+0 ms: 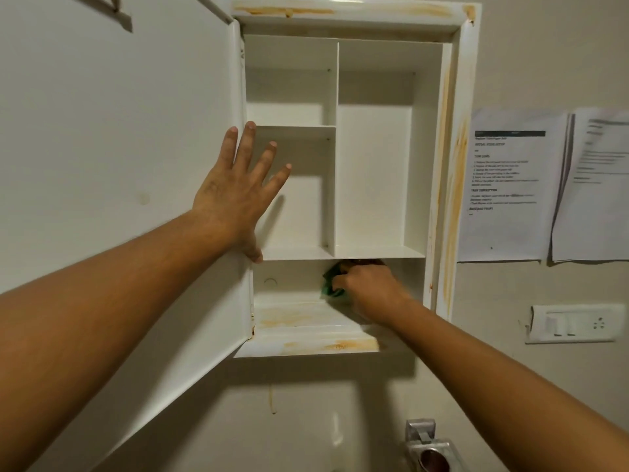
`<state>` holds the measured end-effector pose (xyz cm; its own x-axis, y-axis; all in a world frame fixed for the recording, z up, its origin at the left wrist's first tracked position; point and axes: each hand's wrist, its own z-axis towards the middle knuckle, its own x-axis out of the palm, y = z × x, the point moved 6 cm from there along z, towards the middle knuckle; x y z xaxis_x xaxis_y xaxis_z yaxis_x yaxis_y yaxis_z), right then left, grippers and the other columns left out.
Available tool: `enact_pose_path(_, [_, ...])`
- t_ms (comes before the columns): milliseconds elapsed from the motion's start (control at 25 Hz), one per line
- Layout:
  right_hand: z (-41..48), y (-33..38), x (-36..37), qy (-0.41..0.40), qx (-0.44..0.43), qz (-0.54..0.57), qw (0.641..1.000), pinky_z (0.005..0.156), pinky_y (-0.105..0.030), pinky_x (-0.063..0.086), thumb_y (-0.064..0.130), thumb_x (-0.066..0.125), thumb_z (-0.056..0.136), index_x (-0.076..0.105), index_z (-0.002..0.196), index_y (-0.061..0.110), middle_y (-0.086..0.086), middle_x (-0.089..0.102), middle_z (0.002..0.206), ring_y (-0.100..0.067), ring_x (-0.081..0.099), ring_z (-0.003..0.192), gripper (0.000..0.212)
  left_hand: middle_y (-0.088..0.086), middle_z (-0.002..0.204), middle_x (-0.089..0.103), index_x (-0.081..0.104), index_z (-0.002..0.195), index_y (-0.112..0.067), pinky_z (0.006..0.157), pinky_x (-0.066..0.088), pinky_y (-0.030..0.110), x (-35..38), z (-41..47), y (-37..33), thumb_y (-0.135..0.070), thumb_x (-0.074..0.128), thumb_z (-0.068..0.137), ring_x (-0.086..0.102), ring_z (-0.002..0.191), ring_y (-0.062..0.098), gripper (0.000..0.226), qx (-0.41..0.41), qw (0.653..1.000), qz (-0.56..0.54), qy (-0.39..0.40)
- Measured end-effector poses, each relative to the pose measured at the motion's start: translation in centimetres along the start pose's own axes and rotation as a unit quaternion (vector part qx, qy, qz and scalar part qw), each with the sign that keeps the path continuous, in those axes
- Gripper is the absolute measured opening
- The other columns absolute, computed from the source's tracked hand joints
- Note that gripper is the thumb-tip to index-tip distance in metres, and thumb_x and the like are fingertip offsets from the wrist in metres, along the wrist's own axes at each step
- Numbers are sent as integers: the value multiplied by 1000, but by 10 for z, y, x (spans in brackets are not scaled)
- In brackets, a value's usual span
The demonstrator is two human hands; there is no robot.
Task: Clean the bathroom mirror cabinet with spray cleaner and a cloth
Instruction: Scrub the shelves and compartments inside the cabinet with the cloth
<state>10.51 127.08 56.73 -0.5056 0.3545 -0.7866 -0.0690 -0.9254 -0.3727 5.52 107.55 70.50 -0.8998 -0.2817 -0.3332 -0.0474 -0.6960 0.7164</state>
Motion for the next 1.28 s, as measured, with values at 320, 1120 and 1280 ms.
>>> enact_pose_path(320, [-21,-36,18,9,278,166,946,82,-39,58,12,62,91,71,110,19,-4,71,101,-25,66,89,22,24,167,-18,-22,160,-17,120,-2,69,-3,-1,-1,-104,51,50,-21,146,61,158,8,1000,-9,-2])
enact_pose_path(1120, [-27,-13,3,158,201,43,966,75,-36,57,23,56,99,72,105,15,-4,69,89,-22,65,79,19,24,168,-15,-21,160,-17,119,-5,70,-4,-3,0,-104,50,50,-20,146,62,158,5,1000,-14,2])
enact_pose_path(1280, [-48,-26,-25,-58,316,44,946,73,-35,54,9,58,97,68,118,17,-4,69,100,-23,65,85,25,24,168,-14,-21,160,-16,119,-6,70,-3,-3,0,-104,51,50,-20,146,62,158,3,1000,-11,-3])
